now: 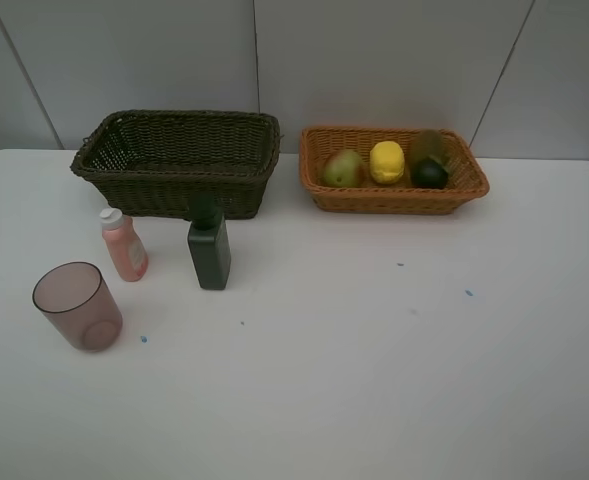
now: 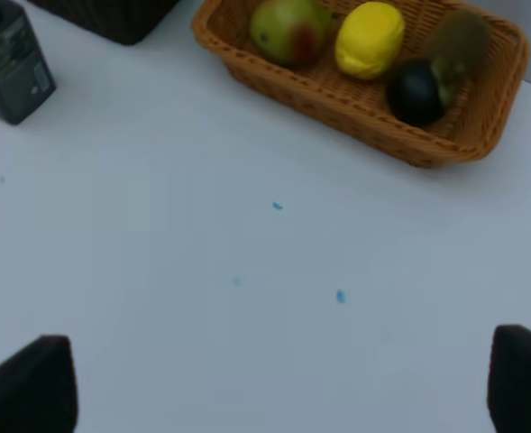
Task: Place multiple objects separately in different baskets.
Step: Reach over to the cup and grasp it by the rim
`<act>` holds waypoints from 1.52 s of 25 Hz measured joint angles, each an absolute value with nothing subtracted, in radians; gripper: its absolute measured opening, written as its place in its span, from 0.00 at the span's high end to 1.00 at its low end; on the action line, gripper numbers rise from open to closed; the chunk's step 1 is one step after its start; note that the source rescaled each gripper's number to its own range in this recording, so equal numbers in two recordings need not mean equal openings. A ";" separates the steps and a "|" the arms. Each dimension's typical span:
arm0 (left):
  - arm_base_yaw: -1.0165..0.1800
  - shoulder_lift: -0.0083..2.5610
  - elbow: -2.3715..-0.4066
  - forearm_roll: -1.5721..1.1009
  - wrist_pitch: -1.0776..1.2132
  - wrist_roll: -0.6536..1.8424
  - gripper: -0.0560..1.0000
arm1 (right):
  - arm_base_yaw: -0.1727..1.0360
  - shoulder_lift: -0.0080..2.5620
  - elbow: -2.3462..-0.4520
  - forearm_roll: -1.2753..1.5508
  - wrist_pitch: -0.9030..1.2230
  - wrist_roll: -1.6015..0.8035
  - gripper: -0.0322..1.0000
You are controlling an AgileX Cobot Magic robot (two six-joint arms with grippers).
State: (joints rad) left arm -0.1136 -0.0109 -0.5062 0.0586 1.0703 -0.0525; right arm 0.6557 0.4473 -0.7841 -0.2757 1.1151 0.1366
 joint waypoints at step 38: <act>-0.114 -0.011 -0.506 0.059 1.070 -0.052 0.00 | 0.657 0.078 -0.523 -0.106 1.067 0.008 0.01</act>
